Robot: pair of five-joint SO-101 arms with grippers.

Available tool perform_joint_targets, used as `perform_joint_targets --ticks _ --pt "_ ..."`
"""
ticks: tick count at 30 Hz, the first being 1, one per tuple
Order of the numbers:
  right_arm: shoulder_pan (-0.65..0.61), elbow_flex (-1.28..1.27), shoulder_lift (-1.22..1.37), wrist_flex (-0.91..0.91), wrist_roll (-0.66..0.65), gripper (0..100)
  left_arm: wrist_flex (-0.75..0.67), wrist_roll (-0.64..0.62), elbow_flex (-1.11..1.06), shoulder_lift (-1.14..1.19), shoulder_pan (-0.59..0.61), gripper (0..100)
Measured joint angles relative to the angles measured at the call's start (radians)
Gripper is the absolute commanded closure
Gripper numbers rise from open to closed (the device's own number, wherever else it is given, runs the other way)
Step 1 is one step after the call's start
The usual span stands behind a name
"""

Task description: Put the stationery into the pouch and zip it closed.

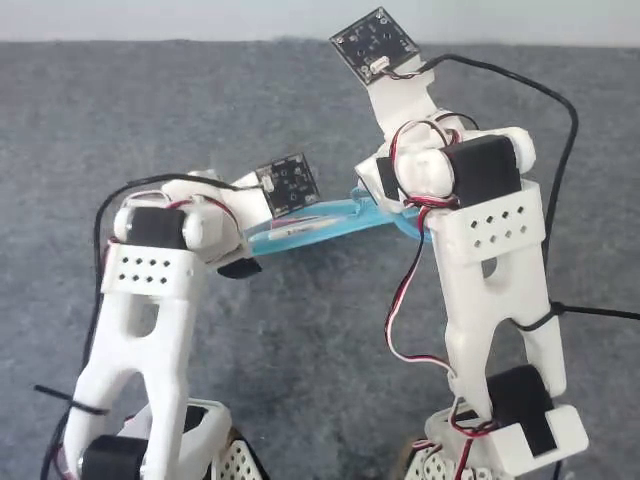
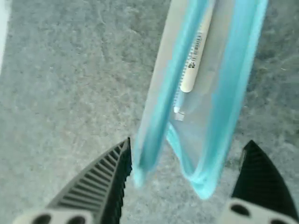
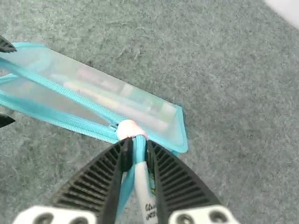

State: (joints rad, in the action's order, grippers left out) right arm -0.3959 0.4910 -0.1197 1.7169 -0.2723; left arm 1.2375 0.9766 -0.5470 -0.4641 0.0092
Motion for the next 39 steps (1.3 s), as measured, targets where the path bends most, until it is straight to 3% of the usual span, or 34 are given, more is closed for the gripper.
perform_joint_targets --ticks 5,12,18,23,31,39 --pt "0.0 0.0 0.0 0.0 0.0 99.3 -0.087 0.011 -0.071 0.026 -0.002 68" --pt "0.0 0.0 0.0 0.0 0.0 99.3 -0.115 0.014 -0.087 0.026 -0.011 86" --pt "0.0 0.0 0.0 0.0 0.0 99.3 -0.25 0.014 -0.221 0.026 -0.012 99" --pt "0.0 0.0 0.0 0.0 0.0 99.3 -0.298 0.0 -0.25 0.026 -0.025 99" --pt "0.002 0.0 0.0 0.034 -0.017 99.3 -0.296 -0.288 -0.25 0.026 -0.146 99" --pt "0.009 -0.1 -0.003 0.035 -0.025 99.3 -0.173 -0.565 -0.196 0.026 -0.305 99"
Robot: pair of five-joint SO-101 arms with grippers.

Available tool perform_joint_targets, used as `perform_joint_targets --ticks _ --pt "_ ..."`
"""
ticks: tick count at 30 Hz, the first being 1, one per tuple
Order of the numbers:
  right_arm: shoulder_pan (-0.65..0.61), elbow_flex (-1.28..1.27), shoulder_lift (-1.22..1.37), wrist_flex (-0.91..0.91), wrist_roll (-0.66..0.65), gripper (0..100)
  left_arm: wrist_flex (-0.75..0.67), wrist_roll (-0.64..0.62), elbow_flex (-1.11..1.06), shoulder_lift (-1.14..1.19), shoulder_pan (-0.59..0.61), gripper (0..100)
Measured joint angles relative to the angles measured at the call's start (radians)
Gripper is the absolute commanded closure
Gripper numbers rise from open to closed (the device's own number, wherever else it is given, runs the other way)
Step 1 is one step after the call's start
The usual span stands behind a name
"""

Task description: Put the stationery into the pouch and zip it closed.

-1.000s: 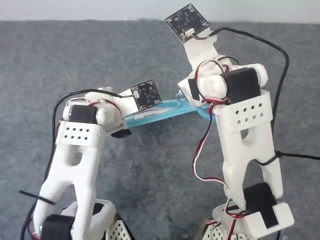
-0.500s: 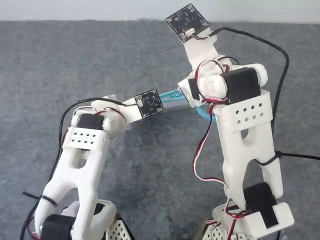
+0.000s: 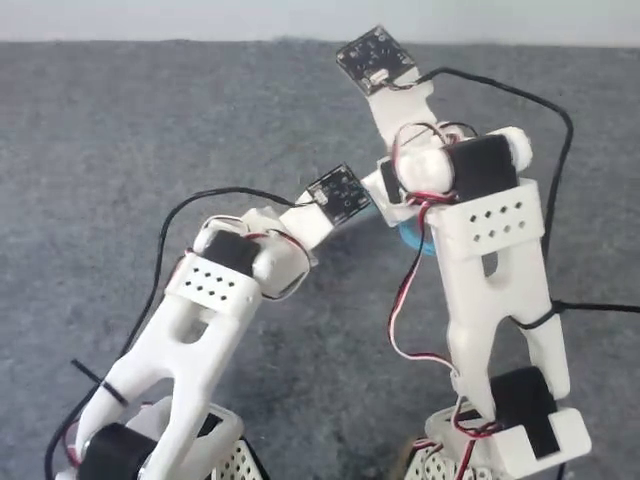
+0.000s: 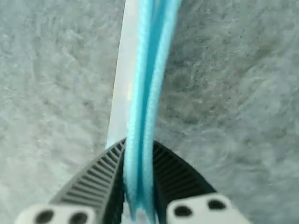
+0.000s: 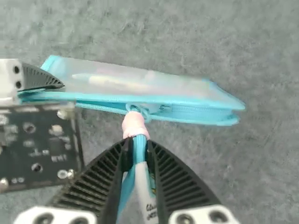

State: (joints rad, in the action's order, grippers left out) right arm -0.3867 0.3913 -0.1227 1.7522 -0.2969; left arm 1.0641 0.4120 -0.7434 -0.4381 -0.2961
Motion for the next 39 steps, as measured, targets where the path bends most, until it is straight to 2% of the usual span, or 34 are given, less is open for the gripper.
perform_joint_targets --ticks 6,13,21,30,34,39 --pt "-0.026 -0.097 -0.012 0.0 0.0 99.3 -0.032 -0.221 0.008 0.0 -0.023 99" --pt "-0.061 -0.339 -0.212 -0.032 0.0 99.3 -0.146 -0.328 0.009 0.097 -0.035 99" --pt "-0.061 -0.677 -0.41 -0.224 0.0 99.3 -0.242 -0.387 0.011 0.172 -0.009 99" --pt "-0.071 -0.721 -0.597 -0.272 0.031 99.3 -0.316 -0.402 -0.018 0.175 0.012 99" --pt "-0.14 -0.806 -0.681 -0.273 0.028 99.3 -0.348 -0.422 -0.038 0.176 0.012 99" --pt "-0.288 -0.859 -0.743 -0.327 -0.006 99.3 -0.411 -0.436 -0.057 0.181 0.015 99"
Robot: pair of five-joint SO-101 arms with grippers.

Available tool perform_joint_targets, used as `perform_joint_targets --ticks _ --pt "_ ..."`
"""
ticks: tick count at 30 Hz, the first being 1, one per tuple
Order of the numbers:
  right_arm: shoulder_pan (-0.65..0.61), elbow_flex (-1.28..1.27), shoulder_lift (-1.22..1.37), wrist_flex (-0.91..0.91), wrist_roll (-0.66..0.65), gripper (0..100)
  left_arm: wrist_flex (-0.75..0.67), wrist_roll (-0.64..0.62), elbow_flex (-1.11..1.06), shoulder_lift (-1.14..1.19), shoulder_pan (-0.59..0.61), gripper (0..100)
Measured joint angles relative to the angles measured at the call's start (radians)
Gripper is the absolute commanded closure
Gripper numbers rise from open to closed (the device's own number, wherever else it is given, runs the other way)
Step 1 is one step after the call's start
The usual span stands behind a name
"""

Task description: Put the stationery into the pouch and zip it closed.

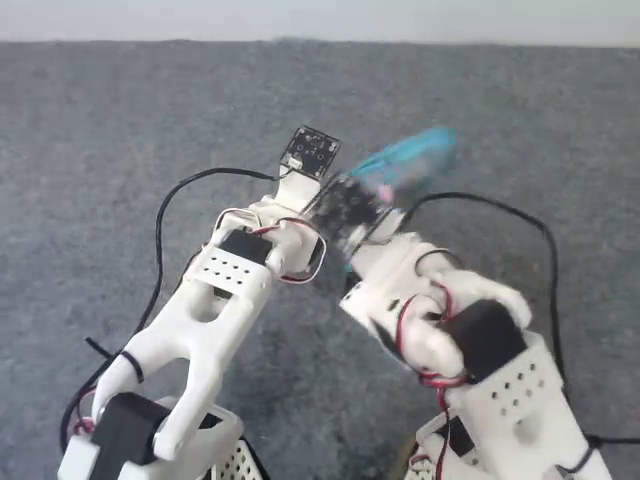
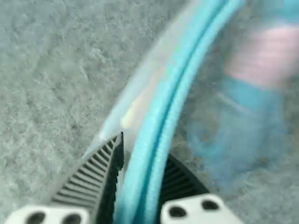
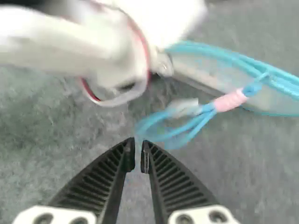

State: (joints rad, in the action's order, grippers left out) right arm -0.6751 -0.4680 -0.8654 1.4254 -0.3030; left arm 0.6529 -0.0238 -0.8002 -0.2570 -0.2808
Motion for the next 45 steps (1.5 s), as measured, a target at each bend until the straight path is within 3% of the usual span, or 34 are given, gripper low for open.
perform_joint_targets --ticks 9,16,19,25,40,45 --pt "-0.043 0.002 0.106 -0.11 0.0 99.3 -0.014 -0.006 -0.012 0.005 -0.02 99" --pt "0.21 -0.017 0.207 -0.209 0.144 98.2 -0.014 -0.032 -0.009 0.005 -0.011 99" --pt "0.298 -0.112 0.256 -0.359 0.147 88.7 -0.014 -0.032 -0.009 0.005 -0.011 99" --pt "0.311 -0.221 0.385 -0.64 0.15 72.1 -0.014 -0.032 -0.009 0.005 -0.009 99" --pt "0.321 -0.222 0.749 -1.169 0.15 72.5 -0.014 -0.035 -0.005 0.006 -0.006 99" --pt "0.324 -0.222 0.784 -1.212 0.15 90.9 -0.014 -0.035 -0.009 0.005 -0.006 99"
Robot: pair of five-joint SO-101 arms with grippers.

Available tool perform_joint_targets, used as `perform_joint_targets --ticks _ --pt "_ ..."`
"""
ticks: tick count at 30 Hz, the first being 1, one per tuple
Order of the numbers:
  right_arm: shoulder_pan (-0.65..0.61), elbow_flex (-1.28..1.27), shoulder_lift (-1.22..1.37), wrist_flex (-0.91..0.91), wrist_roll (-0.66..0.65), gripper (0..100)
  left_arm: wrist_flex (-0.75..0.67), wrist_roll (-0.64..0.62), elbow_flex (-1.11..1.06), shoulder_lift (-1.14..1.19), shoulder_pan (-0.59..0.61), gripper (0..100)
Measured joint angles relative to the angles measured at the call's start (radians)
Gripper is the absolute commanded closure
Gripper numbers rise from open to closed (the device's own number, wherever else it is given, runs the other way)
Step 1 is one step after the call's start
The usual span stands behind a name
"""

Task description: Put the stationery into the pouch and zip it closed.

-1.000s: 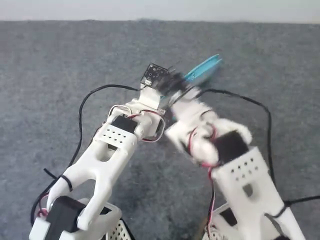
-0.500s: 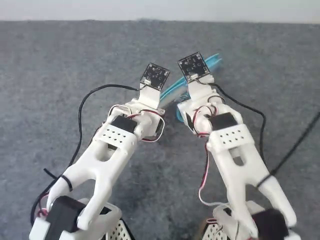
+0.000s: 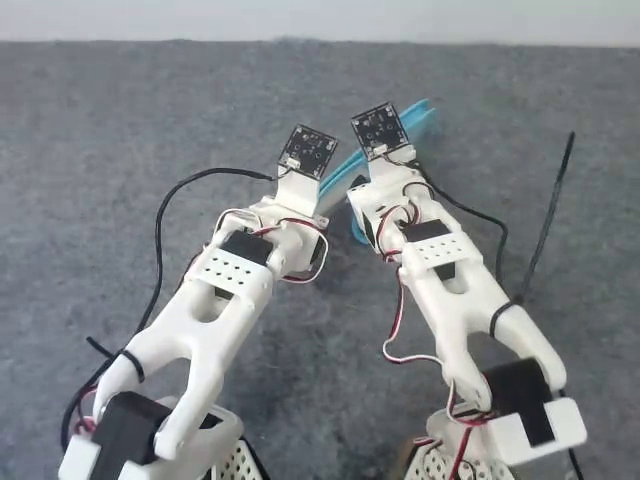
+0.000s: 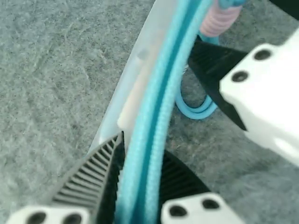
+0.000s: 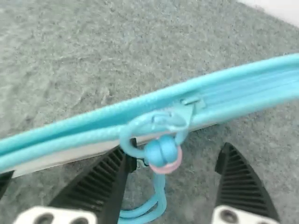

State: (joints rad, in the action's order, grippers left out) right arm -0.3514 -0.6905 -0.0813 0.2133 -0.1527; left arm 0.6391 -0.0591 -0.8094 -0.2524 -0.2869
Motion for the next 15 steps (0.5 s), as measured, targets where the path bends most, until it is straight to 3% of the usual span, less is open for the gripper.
perform_joint_targets --ticks 2,7,15 --pt "0.002 0.0 0.0 0.0 0.0 99.8 0.0 0.0 0.0 0.0 0.0 99" --pt "0.018 0.0 0.0 0.018 0.0 99.3 0.0 0.0 0.0 0.0 0.0 99" --pt "-0.034 0.002 -0.288 0.439 -0.044 99.3 0.0 0.0 -0.002 0.0 0.0 99"
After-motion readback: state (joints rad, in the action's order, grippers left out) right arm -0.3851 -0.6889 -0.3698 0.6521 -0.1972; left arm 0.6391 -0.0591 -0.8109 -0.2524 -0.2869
